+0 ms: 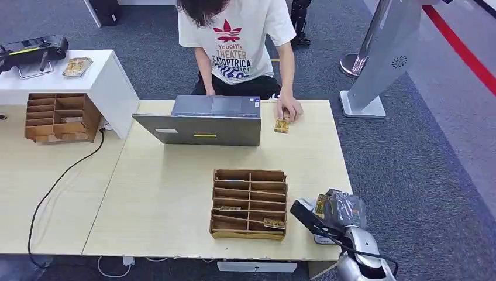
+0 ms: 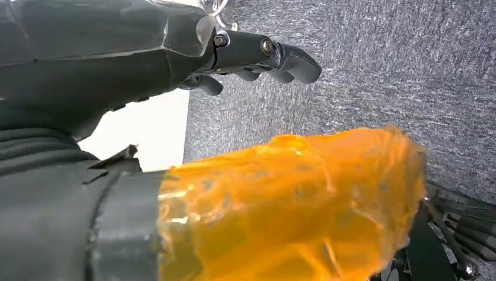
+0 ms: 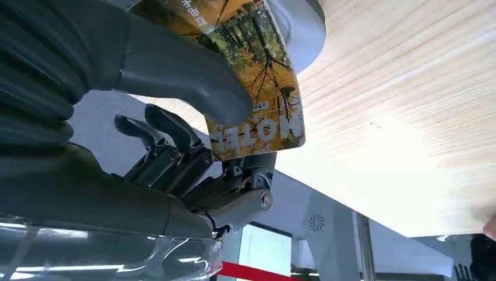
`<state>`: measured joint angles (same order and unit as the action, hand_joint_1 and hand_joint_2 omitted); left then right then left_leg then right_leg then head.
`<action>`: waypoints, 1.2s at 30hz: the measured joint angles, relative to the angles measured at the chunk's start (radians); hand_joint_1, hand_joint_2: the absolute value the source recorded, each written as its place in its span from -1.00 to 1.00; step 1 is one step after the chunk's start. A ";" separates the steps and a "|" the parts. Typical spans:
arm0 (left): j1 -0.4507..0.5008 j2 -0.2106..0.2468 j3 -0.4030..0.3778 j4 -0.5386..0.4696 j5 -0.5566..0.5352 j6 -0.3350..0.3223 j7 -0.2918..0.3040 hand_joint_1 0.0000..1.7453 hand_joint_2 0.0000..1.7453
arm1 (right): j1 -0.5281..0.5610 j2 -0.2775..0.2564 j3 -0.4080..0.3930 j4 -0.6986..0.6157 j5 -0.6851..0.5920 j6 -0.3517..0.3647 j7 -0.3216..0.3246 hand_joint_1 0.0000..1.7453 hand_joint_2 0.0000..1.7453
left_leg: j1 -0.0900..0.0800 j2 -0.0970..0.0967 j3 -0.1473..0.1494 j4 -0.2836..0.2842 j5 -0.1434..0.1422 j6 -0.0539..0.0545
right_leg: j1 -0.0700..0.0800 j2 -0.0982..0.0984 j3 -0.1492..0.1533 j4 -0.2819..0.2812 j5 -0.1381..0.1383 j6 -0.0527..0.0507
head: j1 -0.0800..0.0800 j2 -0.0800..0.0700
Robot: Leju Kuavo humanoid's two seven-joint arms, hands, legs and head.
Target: Pass the card to the sensor for recognition and then transmit it.
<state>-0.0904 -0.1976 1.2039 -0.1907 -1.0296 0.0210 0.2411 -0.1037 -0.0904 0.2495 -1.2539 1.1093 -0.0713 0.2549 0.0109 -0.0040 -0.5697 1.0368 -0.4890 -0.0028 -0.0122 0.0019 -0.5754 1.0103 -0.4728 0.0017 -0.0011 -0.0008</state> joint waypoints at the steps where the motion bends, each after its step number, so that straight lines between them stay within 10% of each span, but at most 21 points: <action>1: 0.000 0.000 0.000 0.000 0.000 0.000 0.000 -1.00 -1.00 | 0.000 0.000 0.000 0.000 0.000 0.000 -0.001 1.00 1.00 | 0.000 0.000 0.000 0.000 0.000 0.000 | 0.000 0.000 0.000 0.000 0.000 0.000 | 0.000 0.000; 16: 0.000 0.000 0.002 0.000 0.000 0.000 0.000 -1.00 -1.00 | 0.007 0.000 -0.001 -0.006 -0.002 -0.035 -0.015 1.00 1.00 | 0.000 0.000 0.000 0.000 0.000 0.000 | 0.000 0.000 0.000 0.000 0.000 0.000 | 0.000 0.000; 29: 0.001 -0.002 0.004 0.000 0.006 0.010 -0.005 -1.00 -1.00 | 0.093 0.059 -0.055 -0.150 -0.062 -0.328 -0.139 1.00 1.00 | 0.000 0.000 -0.005 0.000 0.000 0.000 | 0.000 0.000 -0.005 0.000 0.000 0.000 | 0.000 0.000; 36: 0.001 -0.009 0.003 0.000 -0.010 0.018 -0.015 -1.00 -1.00 | 0.154 0.129 -0.099 -0.318 -0.230 -0.567 -0.345 1.00 1.00 | 0.000 0.000 -0.006 0.000 0.000 0.000 | 0.000 0.000 -0.006 0.000 -0.001 0.000 | 0.000 0.000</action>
<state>-0.0894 -0.2068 1.2074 -0.1907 -1.0395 0.0393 0.2262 0.0499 0.0388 0.1504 -1.5719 0.8794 -0.6385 -0.0899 0.0110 -0.0043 -0.5754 1.0367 -0.4891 -0.0028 -0.0122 0.0017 -0.5813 1.0106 -0.4735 0.0015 -0.0011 -0.0008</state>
